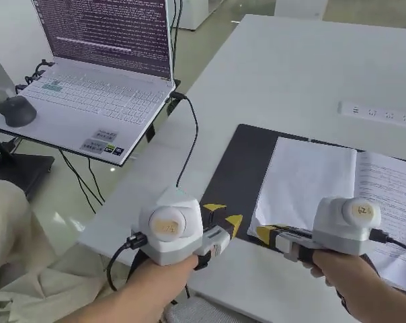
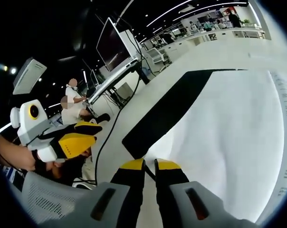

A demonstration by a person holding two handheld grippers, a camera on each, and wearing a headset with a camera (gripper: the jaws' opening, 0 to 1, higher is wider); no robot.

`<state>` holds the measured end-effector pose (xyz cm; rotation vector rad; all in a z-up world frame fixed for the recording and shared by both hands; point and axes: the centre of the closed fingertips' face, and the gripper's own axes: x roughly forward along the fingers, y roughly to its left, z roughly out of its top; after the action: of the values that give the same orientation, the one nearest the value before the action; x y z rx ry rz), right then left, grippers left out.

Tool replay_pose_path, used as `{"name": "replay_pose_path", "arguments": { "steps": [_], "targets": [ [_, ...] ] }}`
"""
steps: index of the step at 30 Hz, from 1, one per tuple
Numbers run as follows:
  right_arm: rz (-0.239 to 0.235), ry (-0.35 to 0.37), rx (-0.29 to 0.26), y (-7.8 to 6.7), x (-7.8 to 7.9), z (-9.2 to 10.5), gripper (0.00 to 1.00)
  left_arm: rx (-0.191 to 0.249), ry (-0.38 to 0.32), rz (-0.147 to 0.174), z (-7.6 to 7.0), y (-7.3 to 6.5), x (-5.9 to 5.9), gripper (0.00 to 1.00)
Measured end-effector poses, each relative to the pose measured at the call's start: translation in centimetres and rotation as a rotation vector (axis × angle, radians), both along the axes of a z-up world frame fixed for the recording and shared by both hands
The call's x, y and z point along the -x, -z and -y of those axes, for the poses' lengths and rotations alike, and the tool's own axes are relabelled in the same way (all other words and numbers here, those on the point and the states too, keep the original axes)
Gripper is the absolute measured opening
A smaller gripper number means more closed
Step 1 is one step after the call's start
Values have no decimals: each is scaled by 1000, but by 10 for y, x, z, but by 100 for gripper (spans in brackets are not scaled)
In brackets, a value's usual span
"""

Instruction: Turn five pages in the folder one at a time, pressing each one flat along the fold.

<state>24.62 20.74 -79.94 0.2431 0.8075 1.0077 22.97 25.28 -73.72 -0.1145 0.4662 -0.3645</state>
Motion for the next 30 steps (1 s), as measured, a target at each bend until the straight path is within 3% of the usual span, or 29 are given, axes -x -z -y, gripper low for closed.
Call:
{"name": "replay_pose_path", "arguments": {
  "steps": [6,11,19,30],
  "targets": [
    [-16,-26,-29,-10,11,7,10,-15,52,-19,13,8,-5,17],
    [-3,7,-58,-21,4,24,8,-60,138,-38,27,18,-13,16],
    [21,134,-54,-28,-32,74,4,-105,218,-67,54,37,-31,12],
    [-15,294,-87,-26,-79,123,1,-156,188,-134,68,73,-45,8]
  ]
}}
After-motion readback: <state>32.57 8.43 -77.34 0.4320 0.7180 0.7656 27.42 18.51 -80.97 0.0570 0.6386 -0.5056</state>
